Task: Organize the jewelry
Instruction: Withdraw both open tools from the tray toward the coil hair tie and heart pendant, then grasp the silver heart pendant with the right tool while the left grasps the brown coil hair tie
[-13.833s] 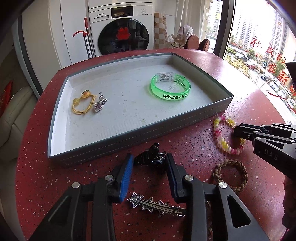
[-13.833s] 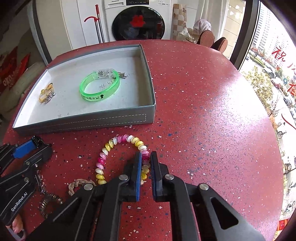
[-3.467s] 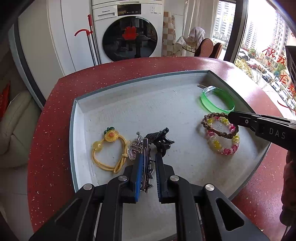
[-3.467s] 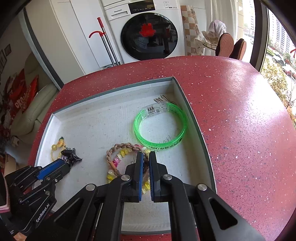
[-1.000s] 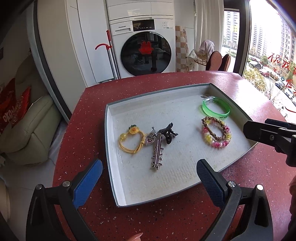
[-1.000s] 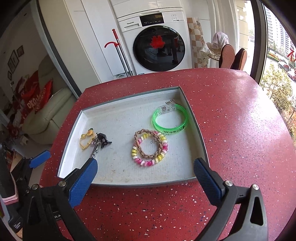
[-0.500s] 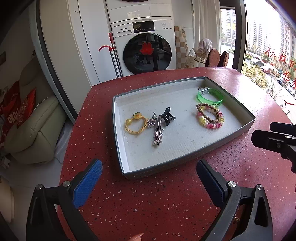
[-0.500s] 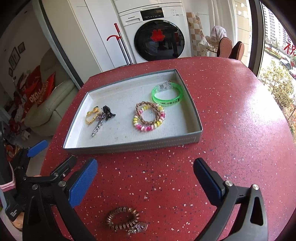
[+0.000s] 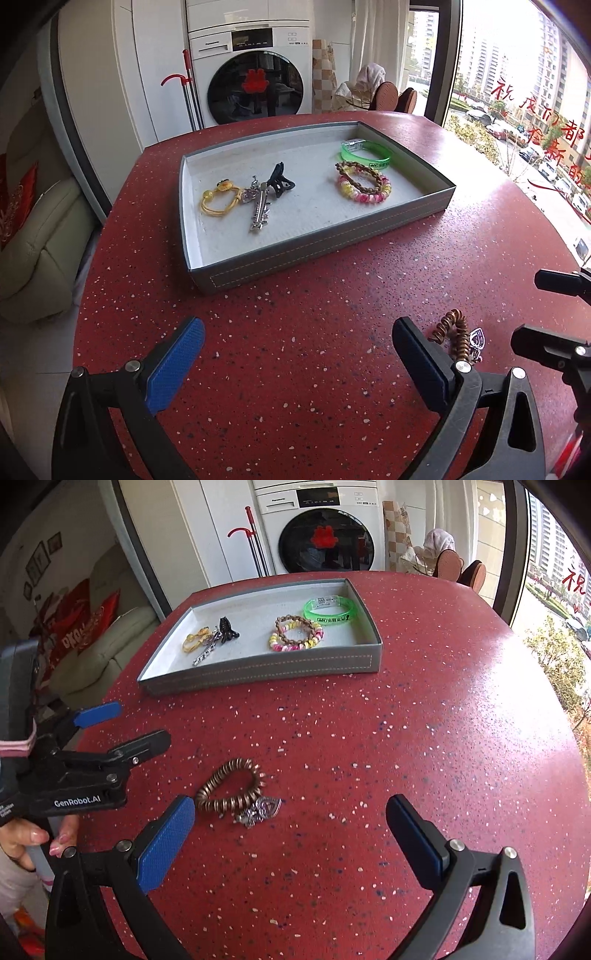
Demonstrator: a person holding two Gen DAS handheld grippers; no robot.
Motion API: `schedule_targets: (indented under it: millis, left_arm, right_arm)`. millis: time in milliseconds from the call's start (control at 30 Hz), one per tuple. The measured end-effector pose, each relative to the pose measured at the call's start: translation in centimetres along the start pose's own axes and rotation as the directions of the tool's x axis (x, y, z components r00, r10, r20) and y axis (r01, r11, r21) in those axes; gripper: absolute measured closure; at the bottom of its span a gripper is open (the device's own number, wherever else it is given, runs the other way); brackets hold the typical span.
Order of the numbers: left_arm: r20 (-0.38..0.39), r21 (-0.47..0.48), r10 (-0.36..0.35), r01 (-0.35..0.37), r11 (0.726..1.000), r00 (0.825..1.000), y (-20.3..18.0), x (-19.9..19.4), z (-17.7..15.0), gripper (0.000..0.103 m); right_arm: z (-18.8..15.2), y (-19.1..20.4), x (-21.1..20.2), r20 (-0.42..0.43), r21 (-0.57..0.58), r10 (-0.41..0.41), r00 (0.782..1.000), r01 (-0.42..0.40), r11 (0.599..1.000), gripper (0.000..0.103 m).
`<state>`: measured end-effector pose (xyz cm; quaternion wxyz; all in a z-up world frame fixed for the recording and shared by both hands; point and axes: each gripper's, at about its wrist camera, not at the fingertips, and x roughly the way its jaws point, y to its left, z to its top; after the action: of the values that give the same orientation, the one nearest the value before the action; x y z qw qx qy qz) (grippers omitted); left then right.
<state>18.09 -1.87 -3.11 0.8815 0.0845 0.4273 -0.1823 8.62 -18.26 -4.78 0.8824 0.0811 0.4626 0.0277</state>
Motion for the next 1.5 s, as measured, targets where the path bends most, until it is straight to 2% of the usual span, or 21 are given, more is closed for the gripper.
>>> schedule_targets:
  millis: [233,367,533,767,1067,1133,1200,1267,1367,1433,1500]
  left_arm:
    - [-0.012,0.065,-0.129,0.129,0.989,0.992,-2.2,-0.5,-0.8,0.0]
    - [-0.03,0.113,-0.221,0.223,0.968,0.975,-3.4,-1.0,-1.3,0.0]
    - [-0.069,0.174,-0.241,0.249,0.953,0.968,-4.5,-0.6,-2.2,0.0]
    - [-0.09,0.213,-0.198,0.213,0.953,0.976,-5.7,0.5,-2.3,0.0]
    - [-0.077,0.221,-0.141,0.155,0.963,0.987,-6.3,1.5,-1.3,0.0]
    - [-0.079,0.215,-0.134,0.148,0.965,0.988,-6.4,1.8,-1.0,0.005]
    - [-0.078,0.202,-0.125,0.138,0.969,0.989,-6.2,2.2,-0.6,0.006]
    - [-0.084,0.187,-0.118,0.132,0.973,0.989,-6.0,2.6,-0.3,0.019]
    - [-0.096,0.163,-0.103,0.118,0.98,0.99,-5.6,3.3,-0.1,0.023]
    - [-0.098,0.141,-0.114,0.127,0.982,0.989,-5.2,3.5,0.0,0.029]
    - [-0.098,0.131,-0.106,0.118,0.984,0.99,-5.0,3.7,0.2,0.03]
  right_arm:
    - [-2.5,-0.5,-0.7,-0.003,-0.029,-0.041,0.999,0.041,0.999,0.002]
    - [-2.8,-1.7,-0.9,-0.005,0.001,-0.05,0.999,0.05,0.999,0.002]
    - [-3.2,-2.3,-0.9,-0.008,0.001,-0.069,0.998,0.069,0.998,0.009]
    - [-3.7,-2.3,-0.8,-0.014,-0.021,-0.055,0.998,0.055,0.998,0.011]
    - [-3.2,0.5,0.4,-0.006,-0.117,-0.024,1.0,0.023,0.993,0.011]
    - [-3.0,1.1,0.9,-0.007,-0.133,-0.024,1.0,0.023,0.991,0.013]
    - [-2.9,1.6,1.5,-0.009,-0.14,-0.025,1.0,0.023,0.99,0.025]
    - [-2.7,2.0,2.0,-0.008,-0.138,-0.029,1.0,0.028,0.99,0.027]
    - [-2.4,2.6,2.7,0.0,-0.135,-0.037,0.999,0.037,0.99,0.034]
    - [-2.2,2.8,3.1,0.009,-0.131,-0.046,0.999,0.047,0.99,0.037]
    - [-2.0,3.0,3.3,0.024,-0.125,-0.066,0.998,0.069,0.99,0.045]
